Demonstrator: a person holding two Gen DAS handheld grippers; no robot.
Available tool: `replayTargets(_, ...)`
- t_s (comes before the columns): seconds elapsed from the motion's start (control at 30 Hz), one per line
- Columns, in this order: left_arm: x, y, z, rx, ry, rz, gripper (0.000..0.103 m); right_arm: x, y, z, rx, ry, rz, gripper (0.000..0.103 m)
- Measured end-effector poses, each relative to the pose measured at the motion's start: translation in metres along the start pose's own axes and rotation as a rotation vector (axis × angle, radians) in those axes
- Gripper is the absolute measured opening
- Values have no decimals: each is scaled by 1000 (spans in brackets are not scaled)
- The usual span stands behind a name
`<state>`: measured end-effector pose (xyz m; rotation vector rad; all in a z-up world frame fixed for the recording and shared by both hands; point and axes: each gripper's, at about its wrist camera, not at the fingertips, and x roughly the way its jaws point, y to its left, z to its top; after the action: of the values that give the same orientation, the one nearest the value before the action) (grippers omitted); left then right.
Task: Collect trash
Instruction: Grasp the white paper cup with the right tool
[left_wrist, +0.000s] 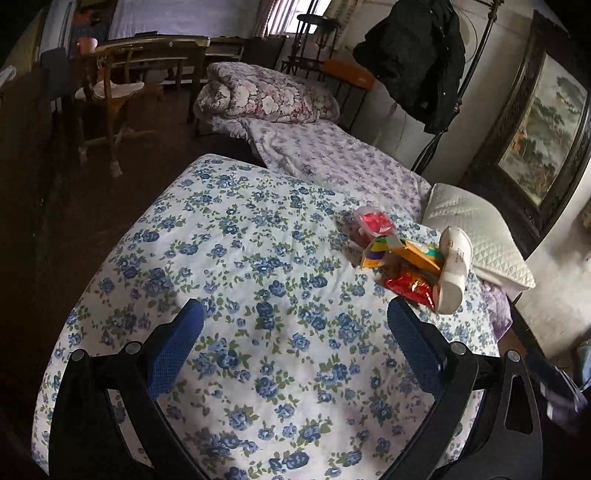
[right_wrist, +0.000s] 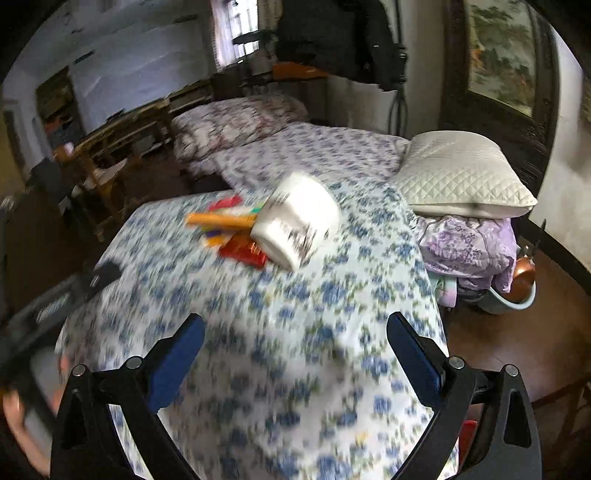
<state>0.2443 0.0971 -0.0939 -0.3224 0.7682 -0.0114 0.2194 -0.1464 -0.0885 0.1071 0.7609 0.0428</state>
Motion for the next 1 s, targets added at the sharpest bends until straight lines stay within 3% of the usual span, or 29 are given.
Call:
replayTargets(0.2,2,-12,-3,30,8,-35,96,45,12,50,38,-24,-53,97)
replayTargets(0.3,0,-20,-4,71,-9,-23,96,80,12,73,90,35,-57,97)
replayTargets(0.43,0,-23,-3,73,-6,-60,96,116,6,78,148,127,-67,97)
replayTargets(0.47,1,-23,-3,76,-6,-61,96,123,2,75,164,153,-67,97)
replayTargets(0.5,3,-25,-3,83,-5,-57,96,125,1,73,175,158,-61,90)
replayTargets(0.53,4,-25,-3,86,-4,-55,96,122,-4,66,196,147,-8,72)
replayTargets(0.63,8,-23,-1,81,5,-53,96,101,-2,50,172,97,9,60)
replayTargets(0.83,11,-11,1,21,23,-77,96,53,5,-9,99,70,61,49)
replayTargets(1.0,13,-10,-2,8,34,-67,96,31,3,-53,99,41,78,48)
